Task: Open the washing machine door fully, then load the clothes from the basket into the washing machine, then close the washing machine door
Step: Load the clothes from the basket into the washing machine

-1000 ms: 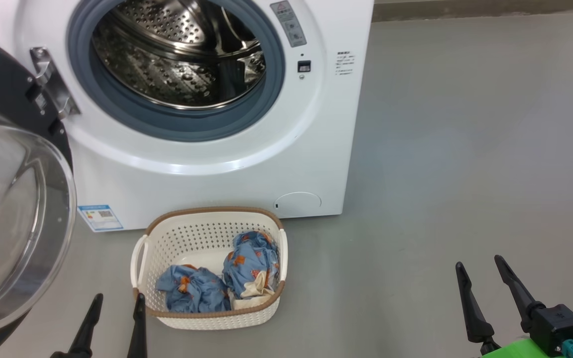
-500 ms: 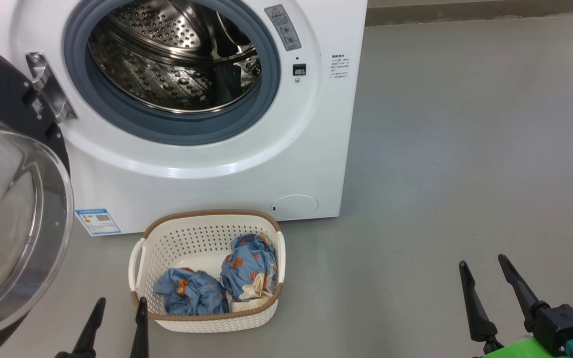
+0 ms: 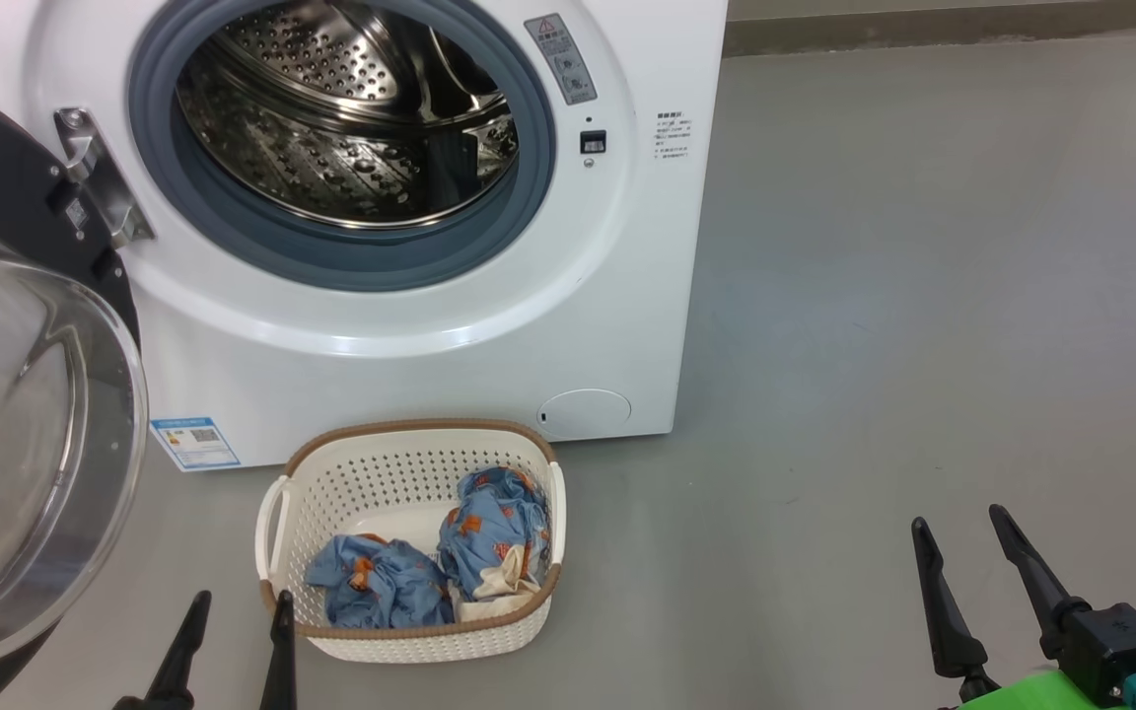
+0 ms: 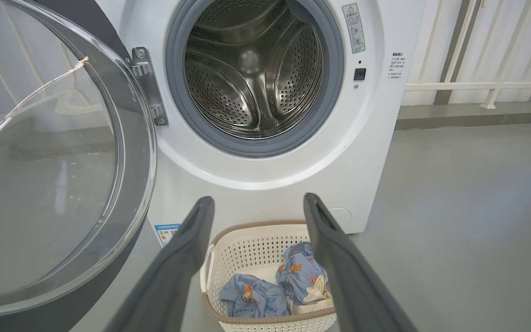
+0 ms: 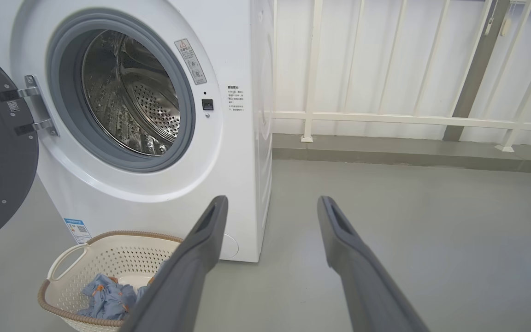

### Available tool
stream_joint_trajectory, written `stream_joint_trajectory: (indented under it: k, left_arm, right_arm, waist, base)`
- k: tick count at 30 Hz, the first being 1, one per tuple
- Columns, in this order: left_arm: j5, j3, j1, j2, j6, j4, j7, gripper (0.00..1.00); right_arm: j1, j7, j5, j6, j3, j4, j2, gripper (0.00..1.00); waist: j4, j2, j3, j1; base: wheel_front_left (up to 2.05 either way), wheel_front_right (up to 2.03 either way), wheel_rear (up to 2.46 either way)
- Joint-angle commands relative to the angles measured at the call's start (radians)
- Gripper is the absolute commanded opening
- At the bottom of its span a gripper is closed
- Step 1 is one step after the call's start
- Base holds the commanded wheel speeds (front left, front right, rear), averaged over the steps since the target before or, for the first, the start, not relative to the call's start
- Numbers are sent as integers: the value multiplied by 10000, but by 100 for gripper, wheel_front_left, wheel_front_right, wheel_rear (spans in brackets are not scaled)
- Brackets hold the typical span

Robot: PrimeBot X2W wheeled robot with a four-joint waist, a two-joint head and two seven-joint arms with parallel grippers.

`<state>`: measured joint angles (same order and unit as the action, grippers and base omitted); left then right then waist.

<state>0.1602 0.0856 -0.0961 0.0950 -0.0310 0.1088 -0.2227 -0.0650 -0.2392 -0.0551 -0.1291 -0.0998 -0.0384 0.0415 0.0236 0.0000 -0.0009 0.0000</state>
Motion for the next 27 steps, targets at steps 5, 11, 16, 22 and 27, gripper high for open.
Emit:
stream_joint_trajectory:
  k: [5, 11, 16, 22, 27]
  left_arm:
    - [24, -264, 549, 219, 70, -165, -89, 100]
    - [-60, -217, 574, 261, 200, -182, -126, 100]
    - [-62, -164, 617, 278, 236, -206, -157, 100]
    - [-41, -79, 690, 307, 207, -188, -171, 100]
    - [-5, -50, 736, 318, 233, -163, -200, 100]
  right_arm:
    - [90, -74, -86, -16, 205, 240, 87, 100]
    - [94, -90, -105, -16, 213, 253, 87, 100]
    - [100, -98, -100, -16, 208, 266, 87, 100]
    - [138, -106, -104, -16, 215, 260, 87, 100]
    - [162, -117, -108, -16, 226, 246, 87, 100]
  waist:
    - [36, 0, -5, 0]
    - [42, 0, 35, 0]
    - [47, 0, 102, 0]
    - [78, 0, 173, 0]
    - [112, 0, 189, 0]
  base:
    - [8, -8, 1]
    - [66, -83, 17]
    - [141, -158, 18]
    - [161, -164, 4]
    - [99, -99, 0]
